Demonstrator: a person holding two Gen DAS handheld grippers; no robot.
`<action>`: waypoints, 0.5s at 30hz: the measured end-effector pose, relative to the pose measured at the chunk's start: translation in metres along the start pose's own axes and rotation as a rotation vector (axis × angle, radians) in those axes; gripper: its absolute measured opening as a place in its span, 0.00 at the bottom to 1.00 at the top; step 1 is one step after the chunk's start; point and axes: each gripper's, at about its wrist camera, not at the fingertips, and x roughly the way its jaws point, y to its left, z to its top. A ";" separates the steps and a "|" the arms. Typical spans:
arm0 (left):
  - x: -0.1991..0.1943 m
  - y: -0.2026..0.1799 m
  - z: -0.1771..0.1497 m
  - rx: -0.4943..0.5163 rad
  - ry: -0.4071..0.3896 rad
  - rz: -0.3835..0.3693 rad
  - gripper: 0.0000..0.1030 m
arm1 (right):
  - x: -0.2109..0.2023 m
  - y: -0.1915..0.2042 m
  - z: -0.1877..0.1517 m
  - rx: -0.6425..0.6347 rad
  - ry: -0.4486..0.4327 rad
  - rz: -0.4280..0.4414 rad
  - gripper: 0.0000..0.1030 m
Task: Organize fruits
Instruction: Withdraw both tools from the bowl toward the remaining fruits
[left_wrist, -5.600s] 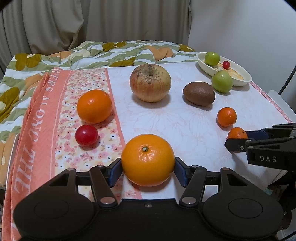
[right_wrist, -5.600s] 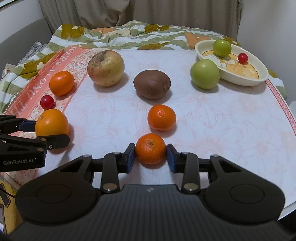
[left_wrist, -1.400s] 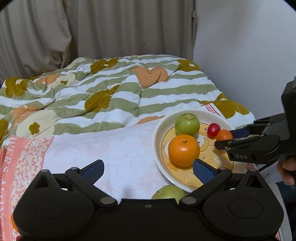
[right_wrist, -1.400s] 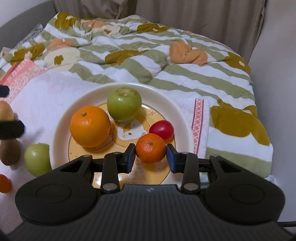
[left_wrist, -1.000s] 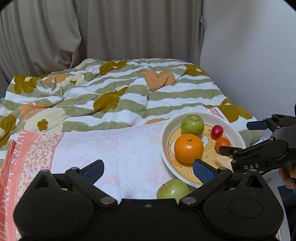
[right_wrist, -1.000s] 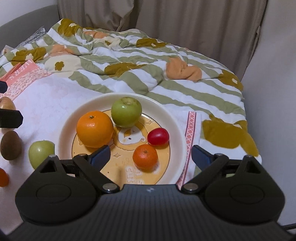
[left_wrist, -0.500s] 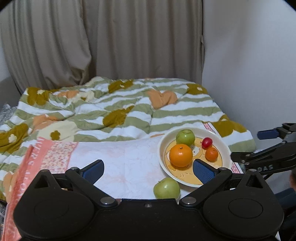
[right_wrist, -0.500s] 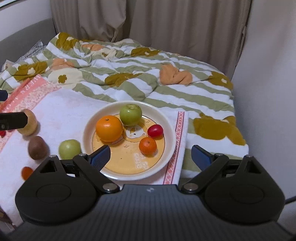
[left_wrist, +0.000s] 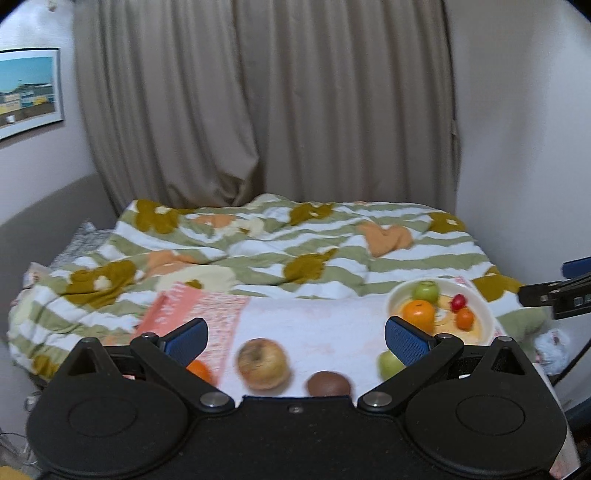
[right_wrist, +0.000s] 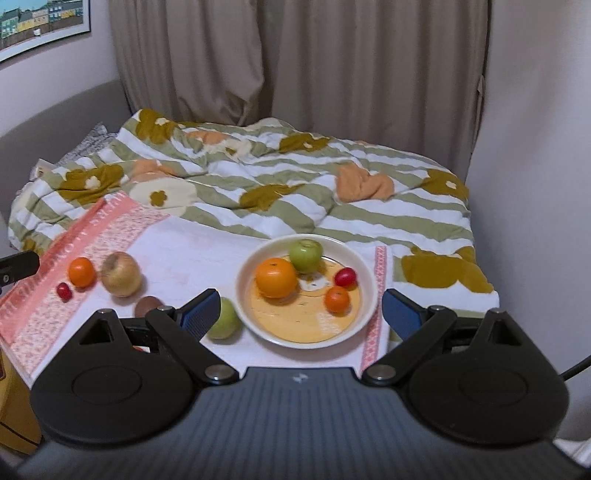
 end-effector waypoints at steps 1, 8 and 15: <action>-0.003 0.008 -0.002 -0.006 -0.001 0.011 1.00 | -0.003 0.006 0.000 0.001 -0.001 0.000 1.00; -0.008 0.063 -0.017 -0.015 -0.002 0.038 1.00 | -0.009 0.056 -0.004 0.030 0.017 0.018 1.00; 0.007 0.114 -0.031 -0.008 0.051 -0.010 1.00 | 0.004 0.112 -0.015 0.092 0.056 -0.017 1.00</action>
